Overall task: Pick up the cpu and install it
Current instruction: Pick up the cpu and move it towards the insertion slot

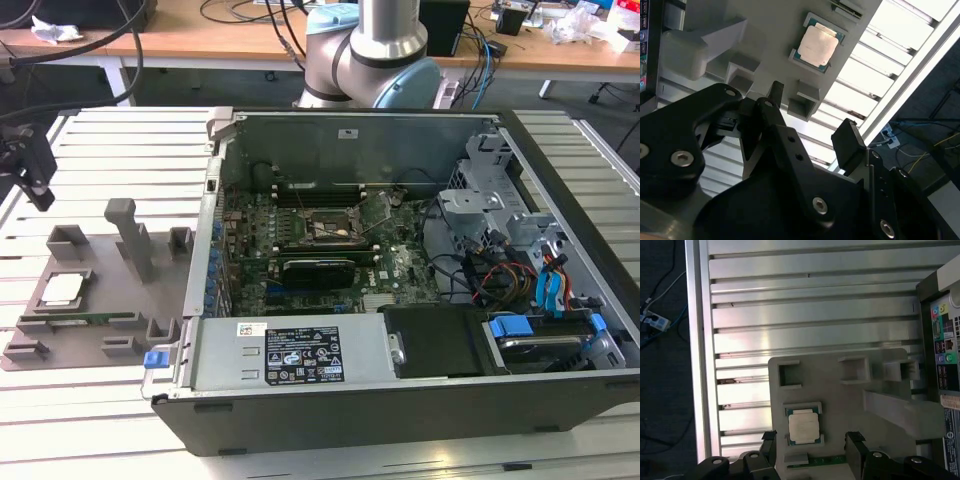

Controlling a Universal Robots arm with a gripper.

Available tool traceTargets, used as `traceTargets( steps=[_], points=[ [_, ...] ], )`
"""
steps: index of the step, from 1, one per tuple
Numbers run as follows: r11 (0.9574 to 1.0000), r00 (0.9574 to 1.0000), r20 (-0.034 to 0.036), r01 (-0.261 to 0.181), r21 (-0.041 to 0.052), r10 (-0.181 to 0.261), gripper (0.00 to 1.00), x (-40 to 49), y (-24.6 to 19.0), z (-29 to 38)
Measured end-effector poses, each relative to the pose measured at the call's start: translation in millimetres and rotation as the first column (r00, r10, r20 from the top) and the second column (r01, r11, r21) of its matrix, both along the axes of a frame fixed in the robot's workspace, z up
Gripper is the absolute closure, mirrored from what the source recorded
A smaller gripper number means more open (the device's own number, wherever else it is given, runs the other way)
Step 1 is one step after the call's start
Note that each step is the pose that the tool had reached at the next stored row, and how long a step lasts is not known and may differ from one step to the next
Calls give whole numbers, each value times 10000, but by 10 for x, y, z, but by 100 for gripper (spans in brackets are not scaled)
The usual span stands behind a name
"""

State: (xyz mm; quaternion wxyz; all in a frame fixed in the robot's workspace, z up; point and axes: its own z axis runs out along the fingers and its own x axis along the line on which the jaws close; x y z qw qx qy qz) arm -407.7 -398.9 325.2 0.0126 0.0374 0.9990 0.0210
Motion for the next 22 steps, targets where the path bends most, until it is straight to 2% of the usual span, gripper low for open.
traceTargets(
  steps=[22],
  points=[
    [10000, 10000, 0, 0, 0, 0, 34, 0, 0, -142]
  ],
)
